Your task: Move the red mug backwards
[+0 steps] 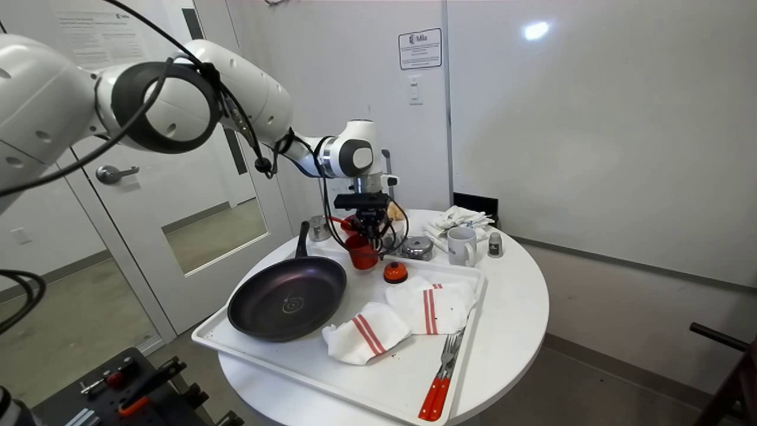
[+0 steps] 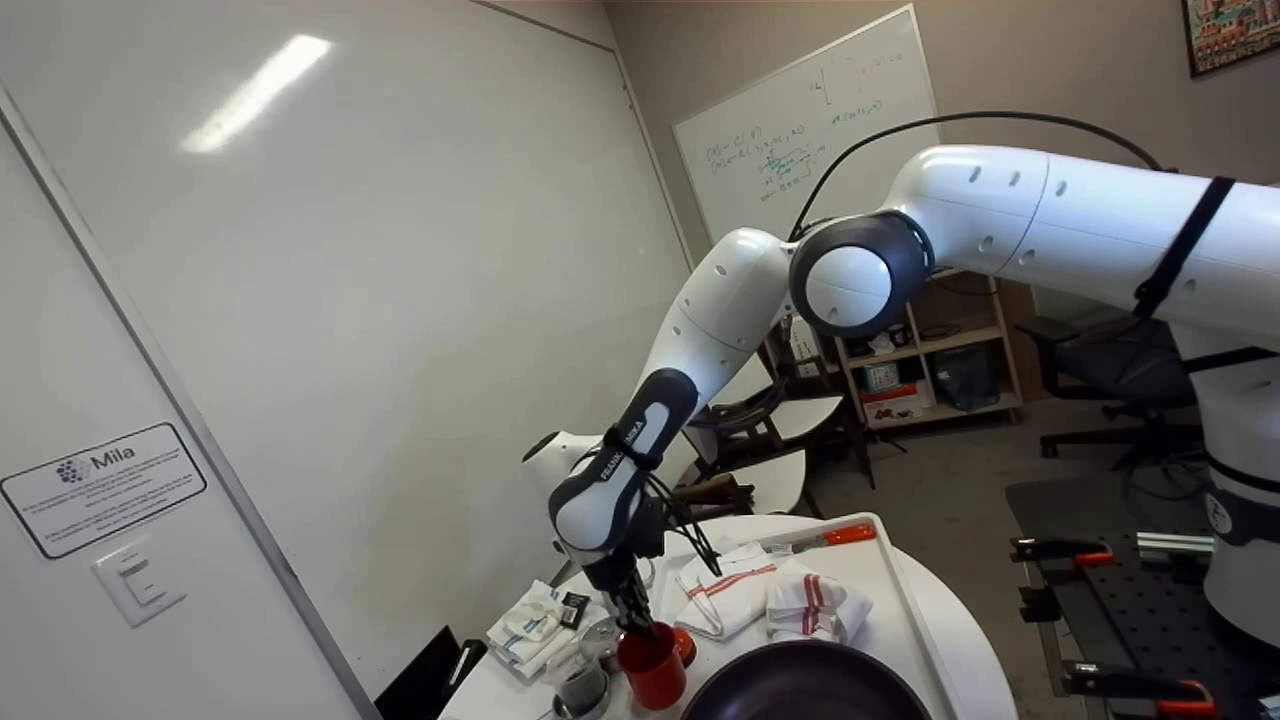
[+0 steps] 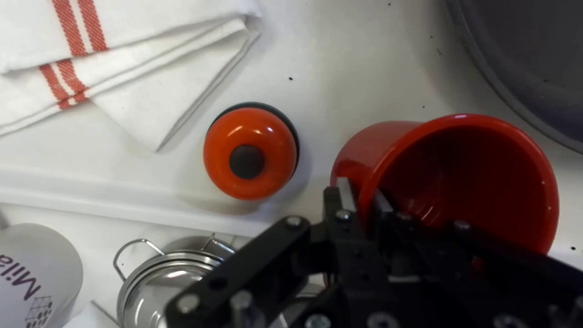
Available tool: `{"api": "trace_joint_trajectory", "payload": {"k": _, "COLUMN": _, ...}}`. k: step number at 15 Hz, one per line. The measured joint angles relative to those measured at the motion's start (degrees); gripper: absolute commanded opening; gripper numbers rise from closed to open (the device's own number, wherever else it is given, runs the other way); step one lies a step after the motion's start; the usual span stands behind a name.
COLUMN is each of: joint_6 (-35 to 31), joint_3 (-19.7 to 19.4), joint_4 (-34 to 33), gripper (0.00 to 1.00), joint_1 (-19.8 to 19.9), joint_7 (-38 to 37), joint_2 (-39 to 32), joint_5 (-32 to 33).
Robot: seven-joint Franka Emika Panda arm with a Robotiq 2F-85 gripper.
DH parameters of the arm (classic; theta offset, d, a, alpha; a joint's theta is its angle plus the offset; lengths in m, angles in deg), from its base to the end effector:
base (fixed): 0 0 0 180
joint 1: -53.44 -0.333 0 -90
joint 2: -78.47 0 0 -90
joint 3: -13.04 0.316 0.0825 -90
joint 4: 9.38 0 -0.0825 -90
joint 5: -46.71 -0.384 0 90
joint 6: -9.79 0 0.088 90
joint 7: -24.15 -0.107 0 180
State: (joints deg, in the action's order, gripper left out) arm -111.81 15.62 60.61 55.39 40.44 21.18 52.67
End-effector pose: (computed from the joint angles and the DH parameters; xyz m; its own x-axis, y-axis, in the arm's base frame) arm 0.7432 -0.0050 0.1527 0.9391 0.3264 -0.1073 0.3299 -0.9439 0.0154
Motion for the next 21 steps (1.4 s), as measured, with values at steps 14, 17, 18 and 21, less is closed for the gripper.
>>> {"api": "trace_joint_trajectory", "payload": {"k": 14, "joint_6": 2.29, "joint_3": -0.01, "joint_4": -6.33, "gripper": 0.02, "joint_1": 0.86, "joint_7": -0.11, "joint_2": -6.07, "joint_5": -0.12}}
{"api": "trace_joint_trajectory", "payload": {"k": 17, "joint_6": 3.34, "joint_3": -0.01, "joint_4": -7.51, "gripper": 0.02, "joint_1": 0.86, "joint_7": -0.11, "joint_2": -6.67, "joint_5": -0.12}}
{"api": "trace_joint_trajectory", "payload": {"k": 18, "joint_6": 3.66, "joint_3": -0.01, "joint_4": -7.9, "gripper": 0.02, "joint_1": 0.86, "joint_7": -0.11, "joint_2": -6.87, "joint_5": -0.12}}
{"api": "trace_joint_trajectory", "payload": {"k": 21, "joint_6": 4.43, "joint_3": -0.01, "joint_4": -8.73, "gripper": 0.4, "joint_1": 0.86, "joint_7": -0.11, "joint_2": -7.27, "joint_5": -0.12}}
